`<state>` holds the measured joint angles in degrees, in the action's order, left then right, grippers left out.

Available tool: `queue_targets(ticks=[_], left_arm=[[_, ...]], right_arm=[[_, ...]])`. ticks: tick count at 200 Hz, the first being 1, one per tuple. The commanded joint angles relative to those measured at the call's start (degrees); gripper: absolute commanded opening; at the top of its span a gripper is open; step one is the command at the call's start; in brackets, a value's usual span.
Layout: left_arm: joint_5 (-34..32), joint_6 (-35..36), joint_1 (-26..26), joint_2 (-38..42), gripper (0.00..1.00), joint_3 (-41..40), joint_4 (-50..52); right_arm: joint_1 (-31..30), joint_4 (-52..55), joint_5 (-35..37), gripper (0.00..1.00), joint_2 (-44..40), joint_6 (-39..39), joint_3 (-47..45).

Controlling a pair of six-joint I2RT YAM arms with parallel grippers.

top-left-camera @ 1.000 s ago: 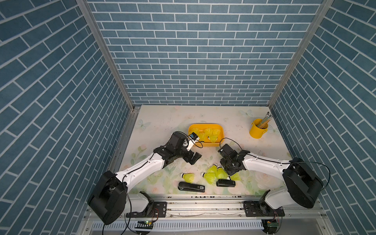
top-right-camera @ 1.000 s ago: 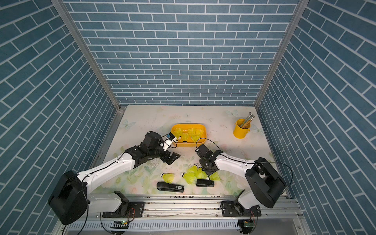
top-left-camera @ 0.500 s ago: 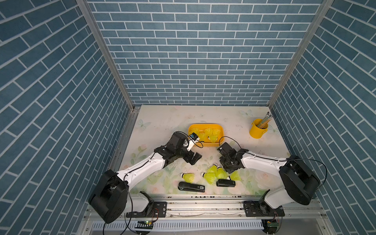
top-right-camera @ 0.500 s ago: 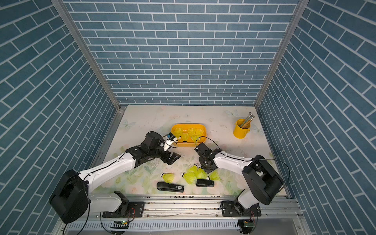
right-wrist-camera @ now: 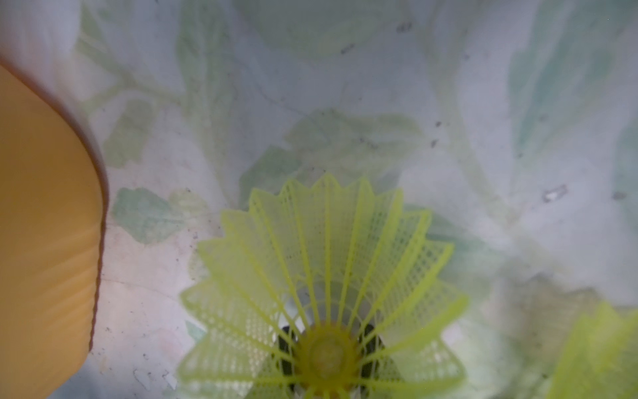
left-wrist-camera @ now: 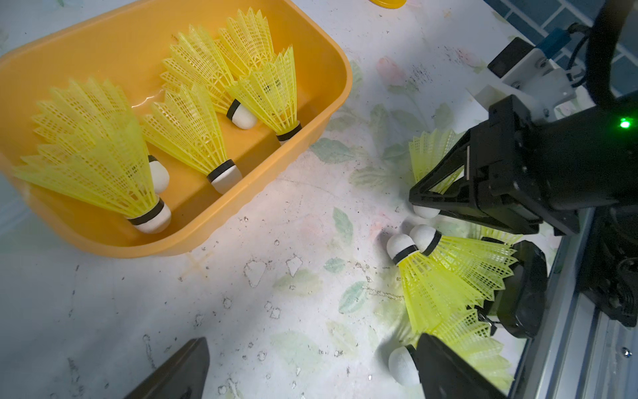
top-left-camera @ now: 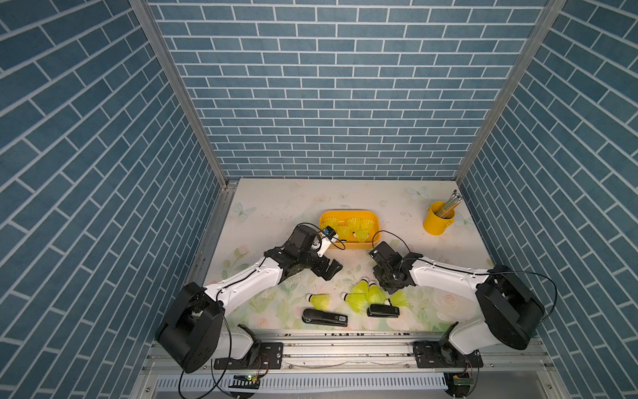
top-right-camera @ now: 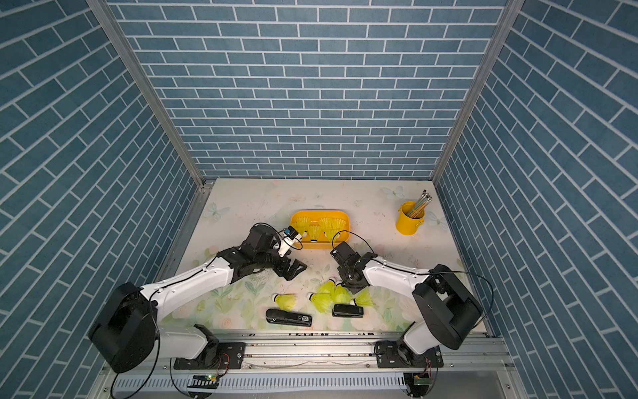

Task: Put the shuttlecocks into the storage box
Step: Pick up the shuttlecock at the center of the board, then place the shuttlecock in the storage box.

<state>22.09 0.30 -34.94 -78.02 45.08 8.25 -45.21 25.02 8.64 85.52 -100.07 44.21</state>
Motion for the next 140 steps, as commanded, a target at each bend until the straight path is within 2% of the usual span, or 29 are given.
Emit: queue_targets(ticks=[1,29,69,101,140], left_arm=[[3.35,-3.61,2.15,-0.08,0.99,1.17,-1.33],[6.30,-8.76,3.91,1.29,0.99,1.81,-3.94],[6.39,-14.62,6.79,1.71,1.00,6.42,-2.82],[6.44,-19.77,10.82,1.44,1.00,8.57,-2.13],[5.13,-23.66,14.20,0.69,0.99,8.49,-1.69]], right_arm=[[0.32,3.70,5.23,0.13,-3.00,4.01,2.79],[0.21,5.36,11.30,0.14,-5.80,10.69,6.75],[0.21,2.04,16.56,0.15,-4.88,28.96,14.52],[0.21,-2.45,13.39,0.12,-0.97,44.76,20.70],[0.22,-2.00,7.04,0.10,5.85,56.69,27.61]])
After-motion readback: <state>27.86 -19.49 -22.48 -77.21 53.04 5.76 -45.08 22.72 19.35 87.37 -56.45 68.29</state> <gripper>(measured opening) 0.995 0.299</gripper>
